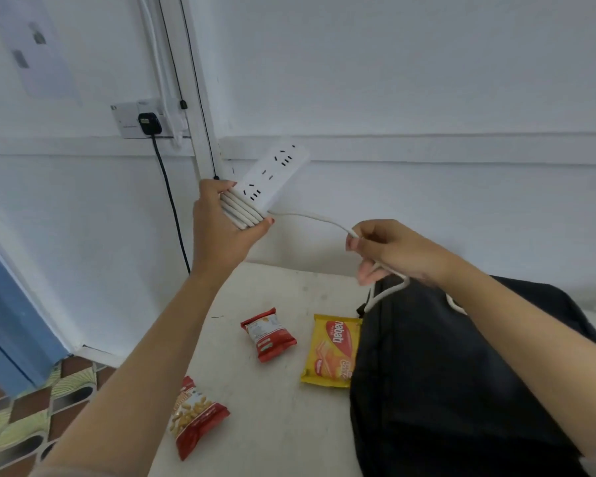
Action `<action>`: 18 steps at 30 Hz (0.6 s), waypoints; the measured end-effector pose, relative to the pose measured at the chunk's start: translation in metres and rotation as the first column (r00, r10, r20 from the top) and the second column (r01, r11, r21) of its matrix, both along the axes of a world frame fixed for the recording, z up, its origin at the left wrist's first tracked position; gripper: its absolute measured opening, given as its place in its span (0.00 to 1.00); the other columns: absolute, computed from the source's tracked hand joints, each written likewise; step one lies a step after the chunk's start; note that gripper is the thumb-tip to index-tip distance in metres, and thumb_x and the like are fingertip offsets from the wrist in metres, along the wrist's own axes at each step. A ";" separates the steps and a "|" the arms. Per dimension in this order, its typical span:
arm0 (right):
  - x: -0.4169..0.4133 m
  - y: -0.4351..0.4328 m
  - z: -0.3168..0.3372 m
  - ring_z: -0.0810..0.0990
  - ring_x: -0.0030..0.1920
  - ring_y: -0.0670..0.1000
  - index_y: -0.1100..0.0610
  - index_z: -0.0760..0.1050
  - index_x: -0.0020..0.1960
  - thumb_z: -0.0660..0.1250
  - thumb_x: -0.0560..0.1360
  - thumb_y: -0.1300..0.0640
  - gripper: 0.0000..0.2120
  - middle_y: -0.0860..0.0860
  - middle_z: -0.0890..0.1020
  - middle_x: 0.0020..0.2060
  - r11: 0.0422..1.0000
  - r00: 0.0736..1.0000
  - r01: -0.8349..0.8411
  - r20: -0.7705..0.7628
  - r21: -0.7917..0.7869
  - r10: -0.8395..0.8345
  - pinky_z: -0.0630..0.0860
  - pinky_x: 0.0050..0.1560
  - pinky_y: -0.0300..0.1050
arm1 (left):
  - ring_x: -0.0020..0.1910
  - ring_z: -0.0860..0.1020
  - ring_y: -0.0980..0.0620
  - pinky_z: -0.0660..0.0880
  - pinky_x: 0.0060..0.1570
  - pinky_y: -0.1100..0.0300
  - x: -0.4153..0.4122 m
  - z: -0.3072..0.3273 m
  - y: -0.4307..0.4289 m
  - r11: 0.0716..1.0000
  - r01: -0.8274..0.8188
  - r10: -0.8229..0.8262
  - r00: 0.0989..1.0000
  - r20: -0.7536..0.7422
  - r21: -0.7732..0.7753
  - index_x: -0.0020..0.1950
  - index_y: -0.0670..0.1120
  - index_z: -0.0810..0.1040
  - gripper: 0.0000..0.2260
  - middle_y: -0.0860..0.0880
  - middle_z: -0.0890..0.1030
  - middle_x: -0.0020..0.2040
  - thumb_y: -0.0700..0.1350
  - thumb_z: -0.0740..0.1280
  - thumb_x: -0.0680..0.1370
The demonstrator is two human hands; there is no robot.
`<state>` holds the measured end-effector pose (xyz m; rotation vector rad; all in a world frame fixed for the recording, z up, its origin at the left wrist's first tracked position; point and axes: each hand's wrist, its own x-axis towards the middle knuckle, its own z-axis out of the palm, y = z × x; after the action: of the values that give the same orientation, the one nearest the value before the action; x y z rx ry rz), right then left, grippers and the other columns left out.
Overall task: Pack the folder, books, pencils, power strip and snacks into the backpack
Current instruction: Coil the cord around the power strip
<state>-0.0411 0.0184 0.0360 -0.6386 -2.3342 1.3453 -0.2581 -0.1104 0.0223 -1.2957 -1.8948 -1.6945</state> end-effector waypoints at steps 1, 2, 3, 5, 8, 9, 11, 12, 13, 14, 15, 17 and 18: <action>0.005 -0.001 0.002 0.82 0.30 0.51 0.58 0.72 0.44 0.57 0.80 0.60 0.08 0.54 0.75 0.31 0.997 1.000 -0.006 0.029 -0.074 0.008 0.81 0.35 0.43 | 0.52 0.74 0.52 0.75 0.48 0.62 0.004 0.000 0.004 0.999 -0.024 0.023 0.999 -0.040 -0.029 0.58 0.49 0.65 0.32 0.47 0.73 0.55 0.47 0.80 0.61; 0.009 -0.003 0.004 0.81 0.28 0.51 0.58 0.71 0.45 0.55 0.81 0.59 0.09 0.54 0.74 0.31 0.996 0.998 0.016 0.063 -0.084 -0.011 0.80 0.33 0.42 | 0.54 0.73 0.50 0.75 0.48 0.56 0.011 0.000 0.008 0.997 -0.056 0.052 0.996 -0.076 -0.055 0.58 0.49 0.66 0.32 0.47 0.73 0.55 0.47 0.80 0.61; 0.014 -0.005 0.007 0.78 0.27 0.49 0.57 0.72 0.46 0.54 0.81 0.59 0.10 0.53 0.73 0.32 0.998 0.992 0.062 0.107 0.004 -0.062 0.77 0.30 0.39 | 0.54 0.72 0.48 0.75 0.47 0.53 0.019 0.001 0.012 0.993 -0.093 0.086 0.991 -0.106 -0.072 0.59 0.48 0.66 0.32 0.49 0.72 0.54 0.48 0.80 0.61; 0.025 -0.008 0.013 0.73 0.31 0.45 0.55 0.75 0.52 0.52 0.82 0.57 0.13 0.49 0.74 0.36 0.918 0.963 0.109 0.189 0.382 -0.193 0.68 0.31 0.36 | 0.55 0.71 0.47 0.74 0.45 0.53 0.034 0.001 0.020 0.982 -0.164 0.149 0.977 -0.150 -0.096 0.60 0.46 0.67 0.32 0.53 0.68 0.51 0.47 0.79 0.62; 0.051 -0.014 0.017 0.75 0.41 0.50 0.52 0.76 0.55 0.54 0.81 0.51 0.13 0.49 0.80 0.41 0.612 0.928 0.053 0.187 0.789 -0.322 0.66 0.37 0.43 | 0.56 0.70 0.47 0.71 0.42 0.55 0.051 0.001 0.031 0.969 -0.211 0.185 0.965 -0.189 -0.131 0.62 0.44 0.68 0.32 0.52 0.70 0.51 0.47 0.78 0.64; 0.060 -0.016 0.017 0.76 0.41 0.51 0.52 0.76 0.54 0.56 0.80 0.50 0.12 0.50 0.80 0.40 0.533 0.934 0.035 0.163 0.845 -0.319 0.66 0.37 0.43 | 0.56 0.69 0.47 0.71 0.42 0.54 0.055 0.000 0.034 0.967 -0.209 0.177 0.963 -0.204 -0.147 0.63 0.44 0.67 0.32 0.51 0.72 0.53 0.47 0.78 0.64; 0.080 -0.017 0.017 0.75 0.38 0.52 0.54 0.75 0.51 0.56 0.80 0.51 0.11 0.50 0.78 0.37 0.432 0.959 0.002 0.121 0.902 -0.257 0.68 0.39 0.43 | 0.56 0.69 0.47 0.72 0.42 0.53 0.066 -0.002 0.039 0.965 -0.187 0.143 0.963 -0.229 -0.182 0.64 0.43 0.67 0.33 0.48 0.73 0.56 0.47 0.77 0.65; 0.089 -0.016 0.017 0.75 0.37 0.53 0.55 0.74 0.49 0.55 0.80 0.52 0.11 0.50 0.78 0.36 0.409 0.972 -0.003 0.098 0.913 -0.212 0.70 0.44 0.42 | 0.55 0.69 0.47 0.72 0.41 0.52 0.072 -0.003 0.042 0.964 -0.180 0.133 0.963 -0.235 -0.193 0.63 0.43 0.67 0.32 0.47 0.74 0.55 0.46 0.77 0.64; 0.099 -0.014 0.018 0.75 0.37 0.54 0.55 0.73 0.48 0.55 0.80 0.51 0.10 0.51 0.78 0.35 0.398 0.982 -0.003 0.078 0.918 -0.173 0.71 0.50 0.42 | 0.54 0.70 0.47 0.73 0.40 0.52 0.078 -0.004 0.044 0.963 -0.181 0.131 0.962 -0.241 -0.198 0.61 0.43 0.67 0.31 0.46 0.74 0.53 0.46 0.78 0.64; 0.109 -0.011 0.020 0.75 0.37 0.54 0.55 0.72 0.48 0.55 0.80 0.50 0.10 0.51 0.78 0.36 0.395 0.987 -0.001 0.063 0.919 -0.145 0.71 0.50 0.42 | 0.53 0.71 0.47 0.75 0.39 0.51 0.084 -0.004 0.047 0.963 -0.180 0.130 0.961 -0.242 -0.198 0.60 0.43 0.67 0.31 0.46 0.74 0.52 0.46 0.78 0.63; 0.118 -0.008 0.022 0.75 0.37 0.53 0.54 0.72 0.47 0.55 0.79 0.49 0.11 0.51 0.78 0.36 0.393 0.991 -0.001 0.053 0.919 -0.123 0.70 0.44 0.42 | 0.52 0.71 0.47 0.75 0.37 0.51 0.090 -0.005 0.051 0.964 -0.177 0.128 0.962 -0.239 -0.198 0.59 0.43 0.67 0.30 0.46 0.75 0.51 0.46 0.78 0.63; 0.133 -0.005 0.024 0.74 0.35 0.51 0.53 0.74 0.44 0.56 0.79 0.48 0.12 0.48 0.77 0.34 0.392 0.997 -0.023 0.052 0.920 -0.063 0.67 0.35 0.43 | 0.51 0.71 0.48 0.74 0.35 0.53 0.102 -0.007 0.058 0.960 -0.177 0.122 0.962 -0.246 -0.216 0.59 0.43 0.67 0.31 0.46 0.74 0.50 0.45 0.77 0.62; 0.139 -0.004 0.027 0.73 0.34 0.50 0.53 0.76 0.44 0.57 0.78 0.47 0.13 0.47 0.76 0.33 0.395 0.998 -0.042 0.055 0.918 -0.021 0.67 0.35 0.44 | 0.50 0.70 0.48 0.72 0.35 0.55 0.108 -0.008 0.062 0.955 -0.182 0.119 0.958 -0.260 -0.233 0.59 0.43 0.67 0.31 0.46 0.74 0.50 0.45 0.77 0.61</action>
<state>0.0984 0.0140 0.0630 -0.2600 -2.6127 -0.1696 -0.1506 -0.0487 0.0145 -1.3382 -2.0510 -1.1851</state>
